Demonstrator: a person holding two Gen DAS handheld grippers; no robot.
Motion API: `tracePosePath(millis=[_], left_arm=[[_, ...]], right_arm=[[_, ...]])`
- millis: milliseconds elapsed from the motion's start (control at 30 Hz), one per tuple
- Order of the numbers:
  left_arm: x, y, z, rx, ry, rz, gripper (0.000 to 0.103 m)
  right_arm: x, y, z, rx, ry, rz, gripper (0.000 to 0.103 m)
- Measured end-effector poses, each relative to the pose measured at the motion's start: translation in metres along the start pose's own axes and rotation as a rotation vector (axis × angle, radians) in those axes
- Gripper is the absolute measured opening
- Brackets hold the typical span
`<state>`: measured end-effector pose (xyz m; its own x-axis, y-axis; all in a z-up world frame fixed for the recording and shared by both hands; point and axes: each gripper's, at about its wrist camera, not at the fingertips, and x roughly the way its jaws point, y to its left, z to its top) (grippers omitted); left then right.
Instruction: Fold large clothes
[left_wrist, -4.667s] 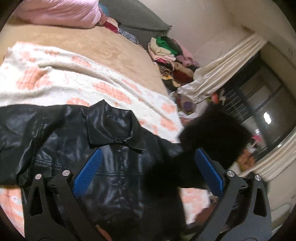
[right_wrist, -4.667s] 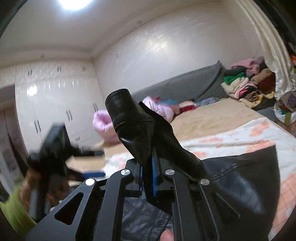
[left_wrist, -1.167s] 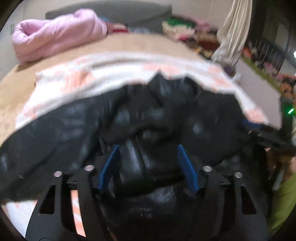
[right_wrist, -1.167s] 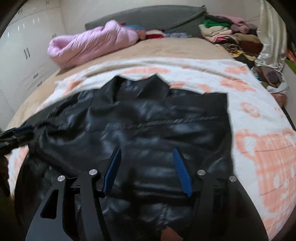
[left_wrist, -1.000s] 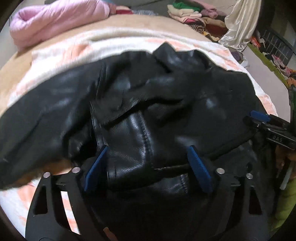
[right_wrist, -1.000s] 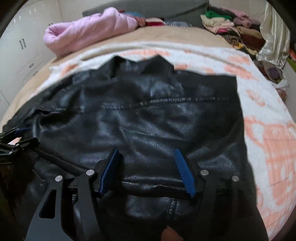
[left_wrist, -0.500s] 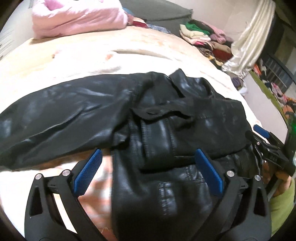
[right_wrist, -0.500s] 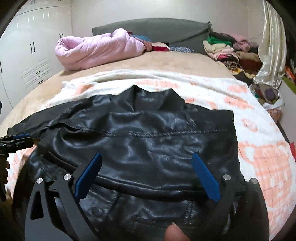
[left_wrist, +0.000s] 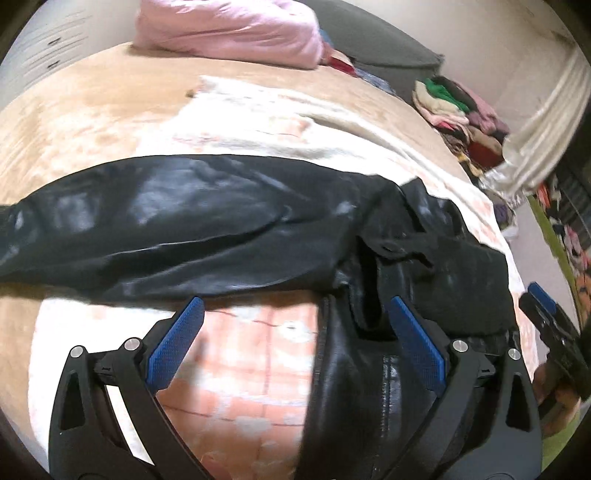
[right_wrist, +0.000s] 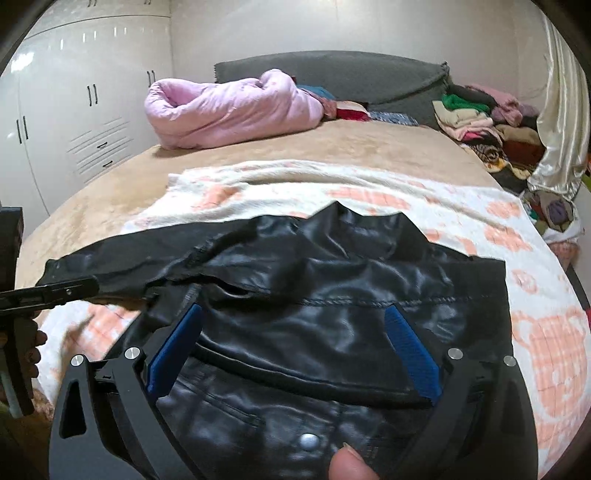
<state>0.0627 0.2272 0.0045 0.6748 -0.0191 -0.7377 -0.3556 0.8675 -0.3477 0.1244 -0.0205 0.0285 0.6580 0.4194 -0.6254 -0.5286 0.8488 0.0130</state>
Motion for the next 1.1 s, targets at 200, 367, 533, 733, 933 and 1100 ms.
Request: tracePosePath(millis=[200, 367, 533, 733, 933, 1100], left_arm=[[-0.011, 0.021, 0.005, -0.059, -0.012, 0.049, 0.094], [-0.017, 0.041, 0.007, -0.106, -0.03, 0.096, 0.094], [-0.026, 0.063, 0.01, -0.167, -0.056, 0.129, 0.094], [-0.043, 0.089, 0.013, -0.247, -0.106, 0.175, 0.094], [-0.051, 0.112, 0.015, -0.314, -0.128, 0.217, 0.094], [-0.054, 0.128, 0.016, -0.352, -0.119, 0.233, 0.094]], right_arm=[[0.0, 0.029, 0.01, -0.018, -0.01, 0.031, 0.098], [0.004, 0.057, 0.017, -0.051, -0.011, 0.075, 0.098], [0.008, 0.086, 0.022, -0.08, -0.003, 0.107, 0.099], [0.016, 0.118, 0.029, -0.111, 0.002, 0.146, 0.099], [0.026, 0.147, 0.034, -0.149, 0.01, 0.183, 0.099], [0.031, 0.164, 0.038, -0.175, 0.018, 0.197, 0.099]])
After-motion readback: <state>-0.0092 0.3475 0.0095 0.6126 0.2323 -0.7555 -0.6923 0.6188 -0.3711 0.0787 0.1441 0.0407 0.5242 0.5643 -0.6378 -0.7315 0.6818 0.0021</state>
